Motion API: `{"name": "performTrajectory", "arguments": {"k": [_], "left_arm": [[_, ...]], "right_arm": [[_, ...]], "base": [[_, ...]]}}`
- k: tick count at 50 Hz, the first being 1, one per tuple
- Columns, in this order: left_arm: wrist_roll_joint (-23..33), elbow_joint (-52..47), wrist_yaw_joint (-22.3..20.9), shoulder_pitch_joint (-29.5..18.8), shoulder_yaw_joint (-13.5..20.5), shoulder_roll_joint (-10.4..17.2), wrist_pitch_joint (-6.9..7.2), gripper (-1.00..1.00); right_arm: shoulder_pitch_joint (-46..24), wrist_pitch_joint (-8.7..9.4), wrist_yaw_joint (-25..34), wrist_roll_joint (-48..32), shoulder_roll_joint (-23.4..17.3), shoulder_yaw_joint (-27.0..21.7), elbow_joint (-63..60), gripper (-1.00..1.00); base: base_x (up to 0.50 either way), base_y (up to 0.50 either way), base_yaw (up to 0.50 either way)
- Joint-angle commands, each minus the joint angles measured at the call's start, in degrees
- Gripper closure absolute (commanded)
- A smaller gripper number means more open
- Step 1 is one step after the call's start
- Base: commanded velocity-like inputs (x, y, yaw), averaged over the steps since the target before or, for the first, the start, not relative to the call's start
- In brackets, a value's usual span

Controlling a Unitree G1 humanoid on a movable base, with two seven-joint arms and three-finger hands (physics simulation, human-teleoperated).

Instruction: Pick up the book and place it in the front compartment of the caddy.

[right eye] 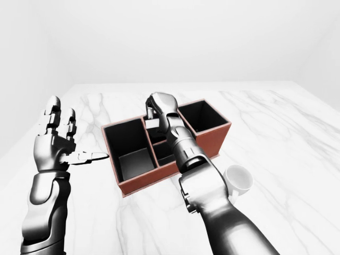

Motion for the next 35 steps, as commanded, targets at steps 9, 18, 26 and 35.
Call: {"name": "performTrajectory", "arguments": {"k": [9, 18, 26, 35], "left_arm": [[-0.1, -0.4, 0.0, 0.1, 0.0, 0.0, 0.0, -1.0], [0.1, -0.2, 0.0, 0.2, -0.1, 0.0, 0.0, -1.0], [0.2, -0.1, -0.1, 0.1, -0.2, -0.1, 0.0, -1.0], [0.2, -0.4, -0.1, 0.2, -0.3, -0.1, 0.0, -1.0]], "right_arm": [[-1.0, 0.0, -3.7, -1.6, -0.2, -0.7, -1.4, 1.0], [-0.8, 0.0, -4.4, -2.2, -0.2, -0.4, -1.0, -1.0], [-0.6, 0.0, -3.9, -2.2, -0.2, -0.6, -0.9, -1.0], [-0.5, 0.0, -3.5, -2.2, -0.3, -0.6, -1.1, -1.0]], "base": [[0.0, 0.0, 0.0], [0.0, 0.0, 0.0], [0.0, 0.0, 0.0], [0.0, 0.0, 0.0]]}}
